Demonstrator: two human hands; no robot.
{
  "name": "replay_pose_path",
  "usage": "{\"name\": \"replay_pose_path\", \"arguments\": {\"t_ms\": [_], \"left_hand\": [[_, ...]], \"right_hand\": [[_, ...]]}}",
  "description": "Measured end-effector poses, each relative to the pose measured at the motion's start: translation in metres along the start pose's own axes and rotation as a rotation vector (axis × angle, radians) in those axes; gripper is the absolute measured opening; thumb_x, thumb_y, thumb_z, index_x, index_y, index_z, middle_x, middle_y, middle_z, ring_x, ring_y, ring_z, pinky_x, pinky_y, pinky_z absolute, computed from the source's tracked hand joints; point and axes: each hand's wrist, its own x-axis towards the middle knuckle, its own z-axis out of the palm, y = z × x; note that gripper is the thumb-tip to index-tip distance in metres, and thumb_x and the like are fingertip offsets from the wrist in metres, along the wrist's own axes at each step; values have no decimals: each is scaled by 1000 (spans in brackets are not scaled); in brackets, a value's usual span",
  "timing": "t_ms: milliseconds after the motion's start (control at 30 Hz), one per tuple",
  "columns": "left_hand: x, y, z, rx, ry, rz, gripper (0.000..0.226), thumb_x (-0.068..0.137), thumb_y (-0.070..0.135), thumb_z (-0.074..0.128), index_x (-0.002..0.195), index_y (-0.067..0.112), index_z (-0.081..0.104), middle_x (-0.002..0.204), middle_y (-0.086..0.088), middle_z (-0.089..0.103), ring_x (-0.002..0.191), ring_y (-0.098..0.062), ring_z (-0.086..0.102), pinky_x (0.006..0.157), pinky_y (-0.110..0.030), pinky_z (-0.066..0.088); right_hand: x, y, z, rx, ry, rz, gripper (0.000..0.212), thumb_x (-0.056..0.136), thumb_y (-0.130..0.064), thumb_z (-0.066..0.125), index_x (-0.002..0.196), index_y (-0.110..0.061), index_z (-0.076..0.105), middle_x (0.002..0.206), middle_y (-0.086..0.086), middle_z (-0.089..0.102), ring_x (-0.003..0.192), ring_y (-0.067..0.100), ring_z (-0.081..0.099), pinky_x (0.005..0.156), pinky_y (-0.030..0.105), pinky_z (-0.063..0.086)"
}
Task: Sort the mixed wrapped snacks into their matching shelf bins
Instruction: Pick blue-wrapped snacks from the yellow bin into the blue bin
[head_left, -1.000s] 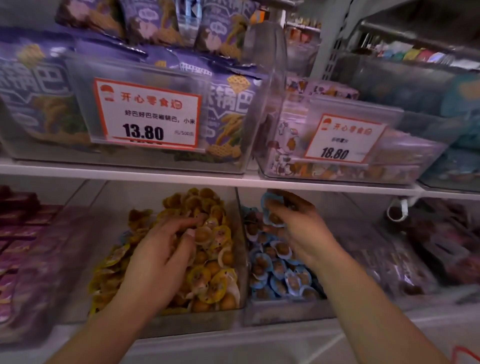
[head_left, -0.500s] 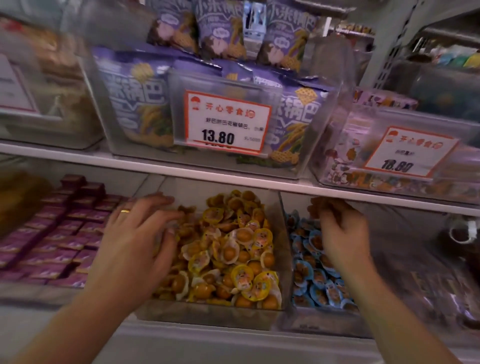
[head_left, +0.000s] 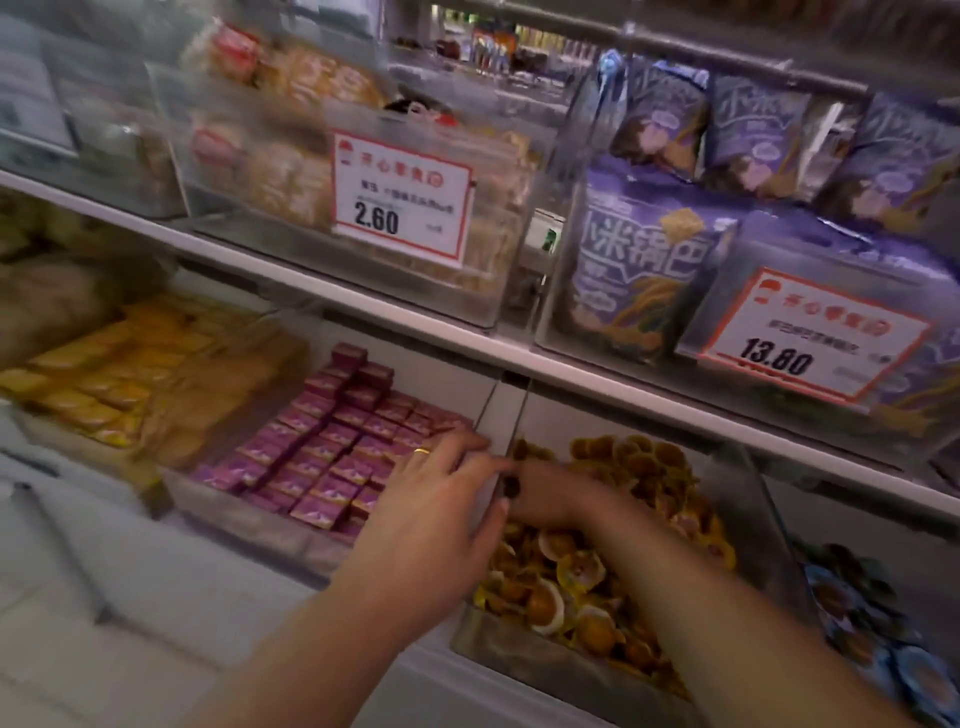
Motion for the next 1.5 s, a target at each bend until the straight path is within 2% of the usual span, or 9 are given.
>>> {"name": "replay_pose_path", "arguments": {"t_ms": [167,367,533,733,933,1033,1133,1267,1500], "left_hand": [[0,-2,-3,-56,5,27,36,92,44,50,127,37,59,131,11,51,119,-13,48,101,-35,44],[-5,14,0,61,116,134,23,90,26,59,111,27,68,126,4,57,128,-20,48,108,-42,40],[-27,66,33,-98,60,285,27,85,31,53,106,30,68,118,9,61,114,-14,57,101,-34,46],[-15,68,57,-382,-91,-100,64,92,54,54,147,44,22,142,17,35,123,-12,51,96,-29,46],[-8,63,47,-147,-98,43,31,91,44,59,117,37,44,110,9,65,97,-17,63,73,-34,49],[-14,57,36,-109,-1,7,23,87,45,56,101,37,40,92,10,65,84,-16,64,61,-33,45],[-15,46,16,-175,81,-47,25,82,47,62,99,44,44,79,22,61,73,-4,63,57,-21,48],[-7,23,0,-489,231,-297,26,79,43,73,97,48,54,85,26,65,74,0,63,57,-22,51],[1,18,1,-821,290,-339,26,76,41,74,99,34,63,79,7,71,61,-15,62,56,-26,48]], "right_hand": [[-21,21,-15,13,82,-60,30,87,-29,73,117,-26,71,114,-8,70,99,4,62,80,9,44],[-78,60,-43,7,301,219,37,77,-49,70,110,-32,69,108,-9,66,100,11,62,88,29,49],[-120,55,-50,39,249,220,23,73,-49,59,81,-28,62,90,-1,63,84,13,62,80,41,52],[-165,27,-34,439,437,42,9,90,-22,72,91,-30,76,90,-11,76,86,0,68,77,13,49],[-160,-1,-22,458,248,7,32,93,-50,59,90,-22,74,89,12,73,87,33,67,80,51,53],[-140,7,-41,350,275,84,50,72,-83,55,88,-39,72,88,-16,73,82,-2,67,77,28,56],[-103,18,-50,365,427,187,33,90,-61,53,86,-34,71,84,-16,71,80,1,65,70,19,47],[-48,20,-18,-33,110,182,34,99,-38,48,101,-12,70,104,10,69,93,26,64,79,33,51],[-30,20,-21,-68,-145,282,30,77,-52,63,96,-30,70,95,-6,68,86,11,64,77,29,56]]}}
